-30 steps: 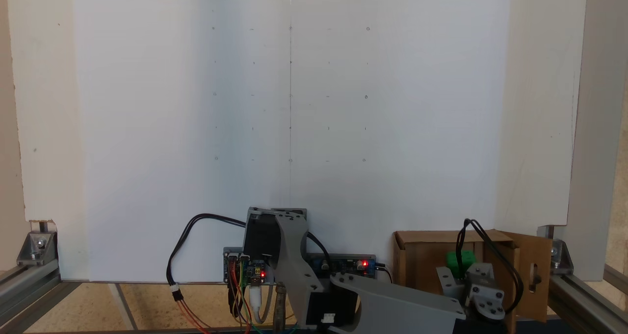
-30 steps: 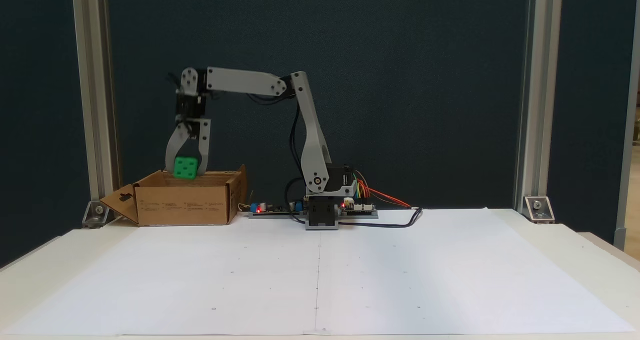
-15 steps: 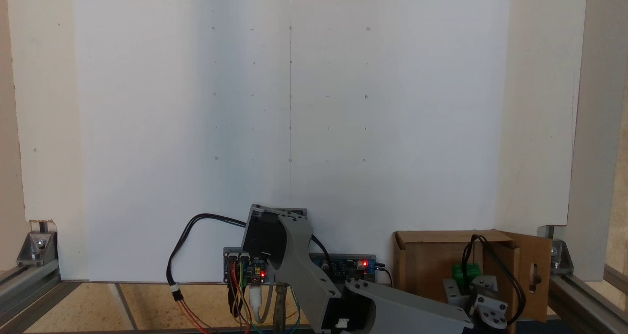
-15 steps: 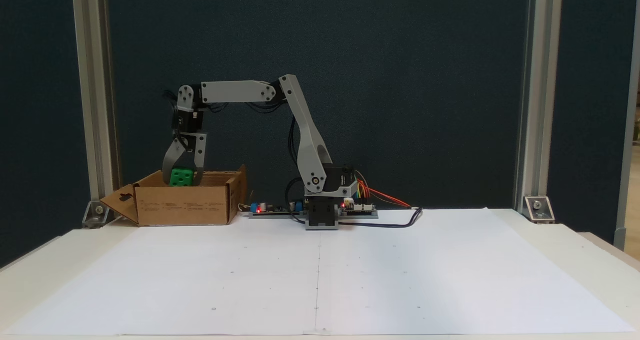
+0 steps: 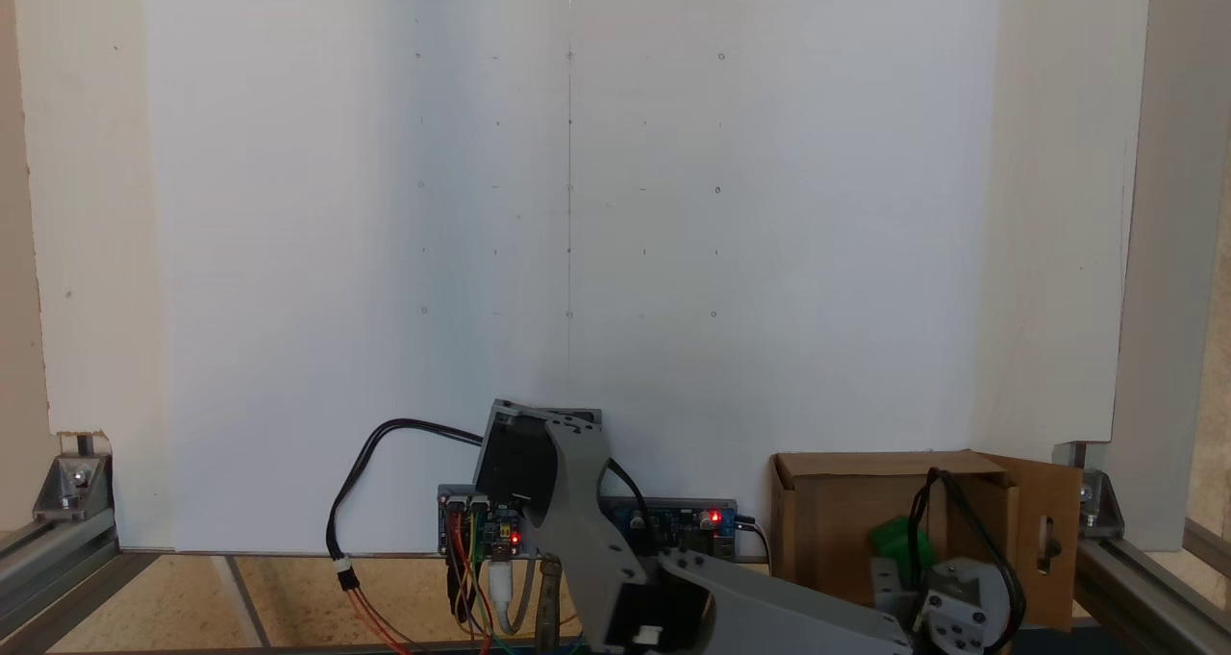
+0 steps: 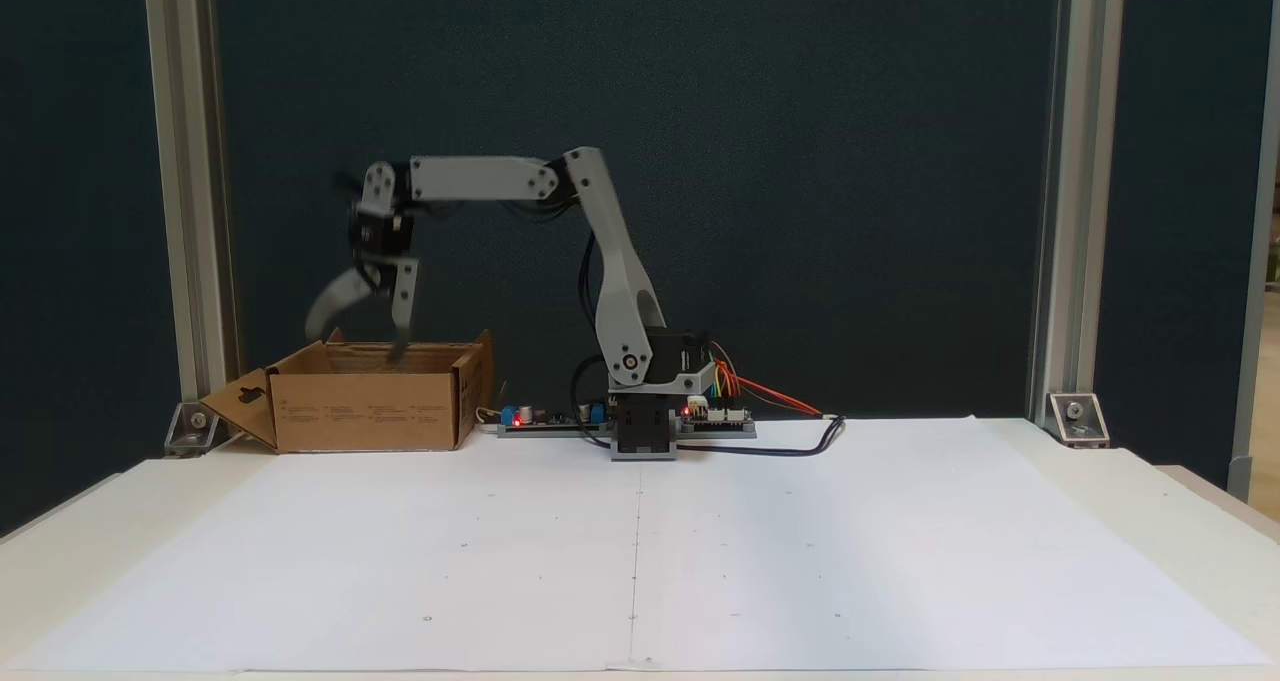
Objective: Grasp a green dice and put it in the bin.
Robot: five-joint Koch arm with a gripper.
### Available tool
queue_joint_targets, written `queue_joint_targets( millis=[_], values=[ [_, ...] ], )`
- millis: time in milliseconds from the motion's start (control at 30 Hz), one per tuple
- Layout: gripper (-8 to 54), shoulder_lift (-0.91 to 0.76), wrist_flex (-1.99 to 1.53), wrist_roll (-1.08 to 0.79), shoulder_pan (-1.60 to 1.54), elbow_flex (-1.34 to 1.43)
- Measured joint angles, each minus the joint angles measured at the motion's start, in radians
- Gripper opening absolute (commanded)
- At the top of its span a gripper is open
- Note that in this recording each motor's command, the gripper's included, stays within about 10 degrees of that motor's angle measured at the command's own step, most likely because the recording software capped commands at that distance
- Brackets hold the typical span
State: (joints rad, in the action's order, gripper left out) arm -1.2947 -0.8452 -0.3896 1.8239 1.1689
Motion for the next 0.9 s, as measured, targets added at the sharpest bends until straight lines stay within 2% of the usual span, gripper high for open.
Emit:
queue_joint_targets(
  millis=[200, 333, 733, 900],
  values=[
    [43.9, -0.27, -0.002, 0.255, -0.224, 0.0],
    [43.9, -0.396, -0.002, 0.37, -0.479, 0.0],
    [44.2, -0.437, -0.003, 0.468, -1.345, 0.026],
    [44.3, -0.472, 0.006, 0.469, -1.614, 0.161]
  ],
)
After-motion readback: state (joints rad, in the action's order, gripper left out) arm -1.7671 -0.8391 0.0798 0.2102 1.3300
